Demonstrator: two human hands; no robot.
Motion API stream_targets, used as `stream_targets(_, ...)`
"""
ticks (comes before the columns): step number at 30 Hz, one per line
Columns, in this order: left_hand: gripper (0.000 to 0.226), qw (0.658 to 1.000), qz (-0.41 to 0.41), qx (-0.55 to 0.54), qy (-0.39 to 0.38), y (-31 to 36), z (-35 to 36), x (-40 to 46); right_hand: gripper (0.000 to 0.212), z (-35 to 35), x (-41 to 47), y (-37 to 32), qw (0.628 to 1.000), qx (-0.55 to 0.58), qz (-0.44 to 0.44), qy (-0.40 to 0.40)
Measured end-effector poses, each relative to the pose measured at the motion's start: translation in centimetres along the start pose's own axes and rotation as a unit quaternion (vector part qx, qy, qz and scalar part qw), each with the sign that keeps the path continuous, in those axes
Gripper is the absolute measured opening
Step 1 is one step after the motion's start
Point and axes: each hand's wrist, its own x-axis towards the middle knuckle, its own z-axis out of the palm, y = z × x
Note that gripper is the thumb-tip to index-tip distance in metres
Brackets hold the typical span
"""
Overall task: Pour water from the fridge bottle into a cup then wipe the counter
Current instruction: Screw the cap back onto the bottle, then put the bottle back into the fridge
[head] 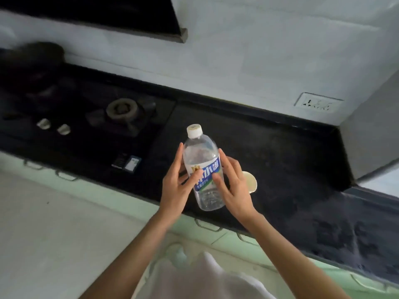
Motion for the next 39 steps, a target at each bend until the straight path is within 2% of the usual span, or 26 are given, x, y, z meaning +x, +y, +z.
stream_targets(4,0.069,0.99,-0.019,-0.01,0.139,0.4,-2.0,-5.2,0.055,2.1,-1.1,-1.9,0.992,0.027,-0.065,-0.104)
stream_targets(8,0.065,0.963,-0.035,0.021,0.266,-0.3,-5.4,-10.9,0.05,6.5,-3.2,-4.8,0.972,0.071,-0.092,-0.204)
stream_targets(14,0.065,0.894,-0.041,-0.032,0.445,-0.2,-11.2,-18.6,0.047,15.8,-7.2,-9.5,0.934,0.106,-0.128,-0.317)
stream_targets(19,0.059,0.83,-0.043,-0.055,0.554,-0.4,-17.9,-25.8,0.045,24.2,-11.9,-14.5,0.877,0.138,-0.156,-0.433)
stream_targets(23,0.063,0.789,-0.045,-0.056,0.61,-0.4,-24.2,-32.0,0.053,31.9,-16.2,-18.9,0.833,0.156,-0.17,-0.502)
stream_targets(28,0.062,0.745,-0.049,-0.038,0.665,-0.1,-32.5,-39.2,0.043,40.1,-21.5,-25.8,0.783,0.19,-0.198,-0.559)
stream_targets(34,0.057,0.709,-0.046,-0.007,0.703,1.7,-41.5,-44.6,0.045,48.4,-25.7,-32.4,0.75,0.218,-0.207,-0.589)
stream_targets(39,0.064,0.688,-0.032,0.022,0.724,3.2,-49.6,-46.0,0.047,56.0,-25.9,-38.5,0.727,0.229,-0.252,-0.596)
